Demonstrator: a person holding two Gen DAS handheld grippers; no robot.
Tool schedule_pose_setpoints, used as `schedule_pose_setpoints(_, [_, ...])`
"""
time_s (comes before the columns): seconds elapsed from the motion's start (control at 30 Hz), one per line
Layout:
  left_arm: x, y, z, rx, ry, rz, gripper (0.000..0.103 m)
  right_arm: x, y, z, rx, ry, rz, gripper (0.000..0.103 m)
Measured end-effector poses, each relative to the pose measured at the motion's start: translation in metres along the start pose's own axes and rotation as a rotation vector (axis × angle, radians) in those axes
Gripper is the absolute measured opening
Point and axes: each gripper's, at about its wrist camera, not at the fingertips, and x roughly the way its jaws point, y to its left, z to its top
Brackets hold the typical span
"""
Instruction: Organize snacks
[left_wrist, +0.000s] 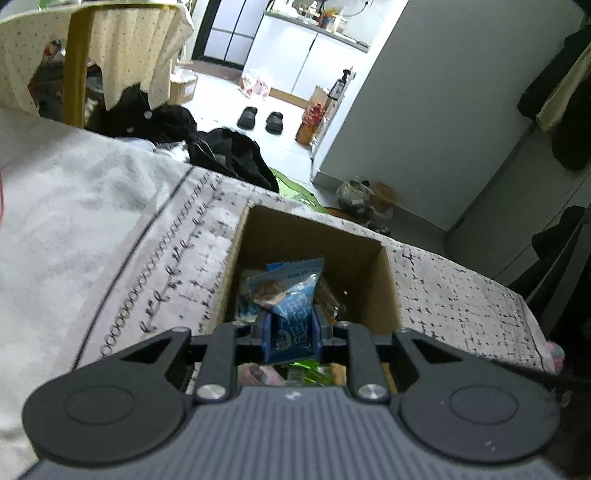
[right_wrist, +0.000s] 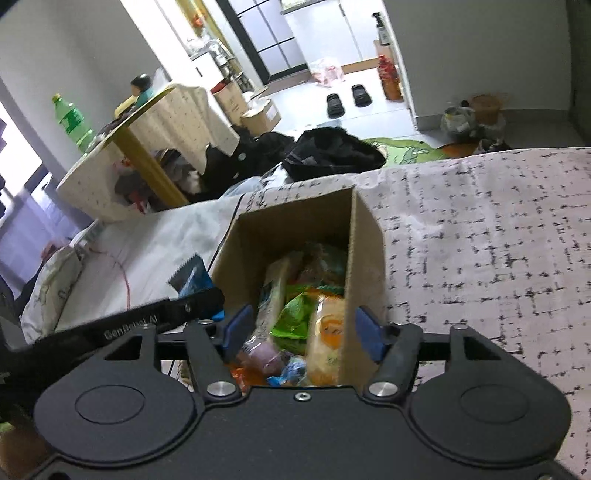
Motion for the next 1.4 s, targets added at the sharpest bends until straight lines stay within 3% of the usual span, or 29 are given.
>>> schedule_pose_setpoints(0.17, [0.001, -0.009, -0.002, 0.013, 0.015, -0.049, 0.021, -0.011, -0.013, 0.003, 0.03, -0.024, -0.028, 0.077])
schedule_pose_setpoints(0.23, [-0.001, -0.014, -0.004, 0.026, 0.005, -0.07, 0.027, -0.012, -0.018, 0.003, 0.033, -0.024, -0.033, 0.078])
schedule_pose_setpoints(0.4, [-0.004, -0.011, -0.006, -0.014, 0.002, -0.04, 0.032, -0.018, -0.025, 0.0, 0.03, -0.018, -0.039, 0.079])
schedule_pose_setpoints(0.6, [-0.011, -0.005, -0.006, -0.02, 0.027, 0.008, 0.048, -0.03, -0.04, -0.002, 0.023, -0.006, -0.061, 0.08])
schedule_pose_setpoints(0.77, [-0.024, -0.01, -0.003, 0.043, 0.05, 0.032, 0.053, -0.046, -0.046, -0.002, 0.01, -0.018, -0.07, 0.085])
schedule_pose_setpoints(0.93, [-0.04, -0.013, -0.002, 0.076, 0.039, 0.039, 0.081, -0.062, -0.051, 0.003, 0.005, -0.032, -0.081, 0.094])
schedule_pose_setpoints(1.0, [-0.048, -0.014, -0.002, 0.084, 0.037, 0.045, 0.086, -0.072, -0.051, 0.005, -0.001, -0.05, -0.092, 0.099])
schedule_pose_setpoints(1.2, [-0.076, -0.013, 0.001, 0.077, 0.011, 0.084, 0.088, -0.095, -0.055, 0.008, -0.014, -0.078, -0.084, 0.103])
schedule_pose_setpoints(1.4, [-0.103, -0.015, 0.005, 0.096, -0.018, 0.094, 0.098, -0.112, -0.056, 0.005, -0.024, -0.078, -0.084, 0.103])
